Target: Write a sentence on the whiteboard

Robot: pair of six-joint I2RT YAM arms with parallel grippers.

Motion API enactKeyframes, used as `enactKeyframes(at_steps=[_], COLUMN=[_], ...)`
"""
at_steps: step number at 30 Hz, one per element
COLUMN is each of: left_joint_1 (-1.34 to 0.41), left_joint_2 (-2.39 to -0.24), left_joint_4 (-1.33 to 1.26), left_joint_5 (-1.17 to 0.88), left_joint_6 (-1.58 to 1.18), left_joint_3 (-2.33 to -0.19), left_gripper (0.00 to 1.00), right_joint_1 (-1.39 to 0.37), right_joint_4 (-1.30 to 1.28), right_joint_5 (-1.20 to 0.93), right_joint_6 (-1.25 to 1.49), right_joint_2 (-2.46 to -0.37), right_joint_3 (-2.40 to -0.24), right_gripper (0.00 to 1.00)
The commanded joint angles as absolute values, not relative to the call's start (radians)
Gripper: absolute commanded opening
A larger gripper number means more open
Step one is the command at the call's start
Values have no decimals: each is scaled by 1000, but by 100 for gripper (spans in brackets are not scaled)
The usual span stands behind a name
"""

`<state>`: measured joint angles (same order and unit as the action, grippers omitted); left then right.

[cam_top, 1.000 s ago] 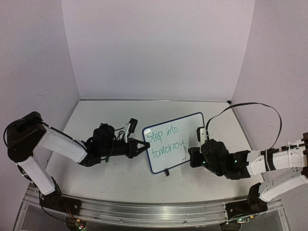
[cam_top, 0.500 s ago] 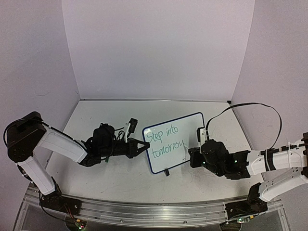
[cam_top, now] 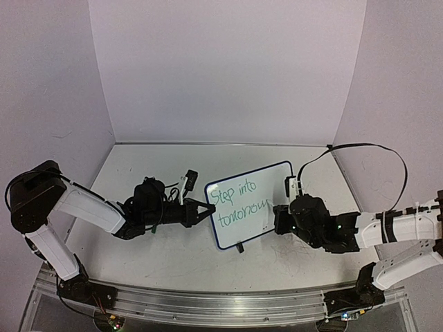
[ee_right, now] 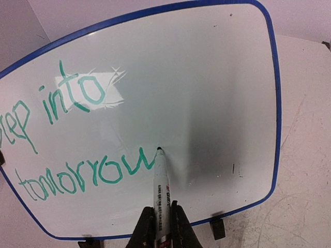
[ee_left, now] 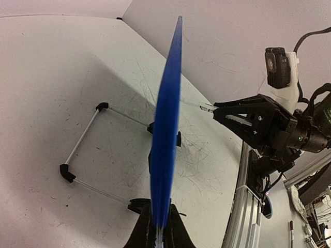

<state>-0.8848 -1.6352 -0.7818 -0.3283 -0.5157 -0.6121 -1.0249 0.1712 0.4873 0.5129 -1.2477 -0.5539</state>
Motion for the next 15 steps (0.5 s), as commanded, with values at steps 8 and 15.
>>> enactKeyframes(at_steps=[8, 15], left_joint_1=[-881, -880], left_joint_2=[-1610, -1608], left_joint_4=[-732, -732], left_joint_5=[-321, -314], left_joint_6=[-509, -502], left_joint_3=[-597, -596], left_gripper=[0, 0], right_joint_1=[-997, -994], right_joint_4=[186, 116], right_joint_5=[481, 436], right_joint_6=[475, 543], right_joint_2=[-1245, -1168], right_joint_3=[-595, -533], right_gripper=[0, 0])
